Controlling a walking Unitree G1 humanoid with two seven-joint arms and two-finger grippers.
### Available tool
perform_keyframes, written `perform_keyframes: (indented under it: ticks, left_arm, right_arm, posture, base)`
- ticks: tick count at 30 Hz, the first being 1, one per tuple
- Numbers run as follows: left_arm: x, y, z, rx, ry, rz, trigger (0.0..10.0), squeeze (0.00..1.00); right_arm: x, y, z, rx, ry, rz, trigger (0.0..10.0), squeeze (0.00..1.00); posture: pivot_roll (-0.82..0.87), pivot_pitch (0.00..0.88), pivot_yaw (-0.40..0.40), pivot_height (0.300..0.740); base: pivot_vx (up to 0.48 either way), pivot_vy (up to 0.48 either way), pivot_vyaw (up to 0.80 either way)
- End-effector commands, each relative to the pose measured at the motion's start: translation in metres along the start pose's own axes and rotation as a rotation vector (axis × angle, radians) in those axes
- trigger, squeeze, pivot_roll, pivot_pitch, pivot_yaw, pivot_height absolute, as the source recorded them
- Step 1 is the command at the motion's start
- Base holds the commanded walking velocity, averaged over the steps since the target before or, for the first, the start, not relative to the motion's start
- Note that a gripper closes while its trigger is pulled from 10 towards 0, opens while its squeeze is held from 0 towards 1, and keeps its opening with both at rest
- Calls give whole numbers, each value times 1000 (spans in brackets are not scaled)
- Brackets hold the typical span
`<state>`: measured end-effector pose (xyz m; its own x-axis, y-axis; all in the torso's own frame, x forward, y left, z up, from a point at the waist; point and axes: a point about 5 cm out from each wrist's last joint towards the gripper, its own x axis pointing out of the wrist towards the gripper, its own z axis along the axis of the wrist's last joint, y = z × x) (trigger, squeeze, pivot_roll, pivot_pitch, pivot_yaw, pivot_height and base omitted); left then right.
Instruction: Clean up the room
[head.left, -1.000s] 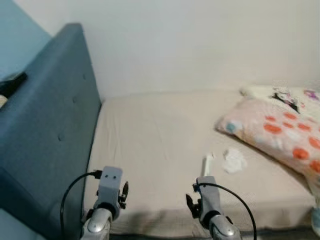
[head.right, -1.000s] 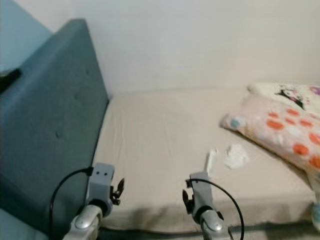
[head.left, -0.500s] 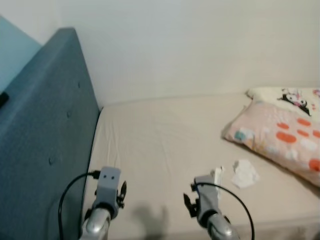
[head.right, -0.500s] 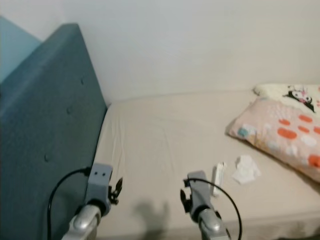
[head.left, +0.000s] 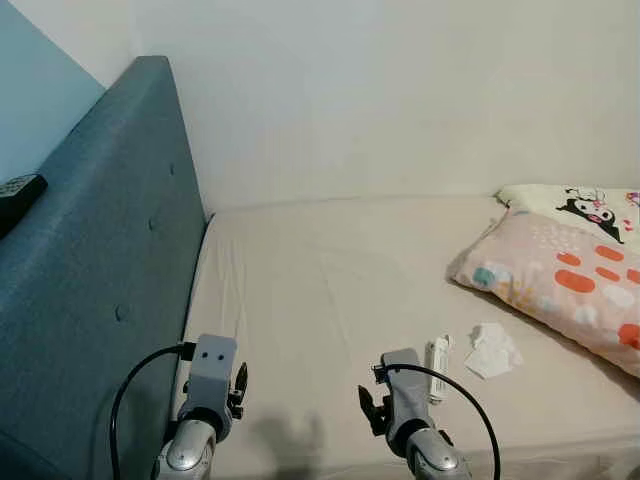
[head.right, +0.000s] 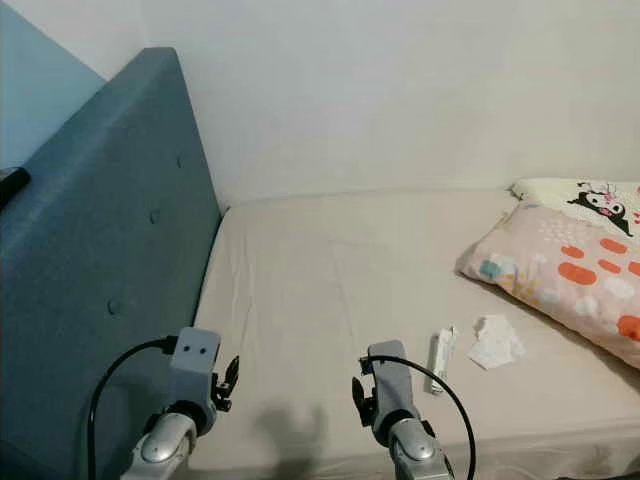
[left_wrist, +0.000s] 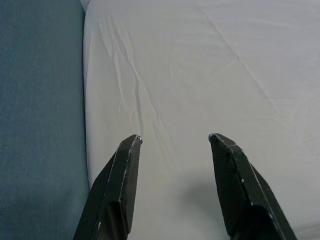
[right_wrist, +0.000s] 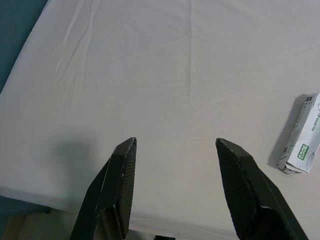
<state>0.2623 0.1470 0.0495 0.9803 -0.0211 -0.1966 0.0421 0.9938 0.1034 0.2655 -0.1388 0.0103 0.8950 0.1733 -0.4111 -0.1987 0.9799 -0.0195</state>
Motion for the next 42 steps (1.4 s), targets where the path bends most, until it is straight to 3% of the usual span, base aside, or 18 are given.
perform_keyframes:
  ticks: [1,29,33,42]
  left_arm:
    - [-2,1,-6,23,21,-4,10000,0]
    - [-2,0,-7,59,24,-24,10000,0]
    - [0,0,-12,108,61,-37,10000,0]
    - [1,0,-9,115,38,-30,10000,0]
  right_arm:
    - [-2,0,-7,13,22,-5,10000,0]
    - [-2,1,-8,11,21,-8,10000,0]
    - [-2,0,-7,12,19,-9,10000,0]
    - [-2,0,-6,13,15,-13,10000,0]
  posture:
    - [-2,126,-19,721]
    - [-5,114,-14,721]
    - [-4,115,-13,721]
    - [-3,119,-10,721]
  base:
    - [0,0,0]
    - [0,-342,0]
    - [0,0,0]
    - [0,0,0]
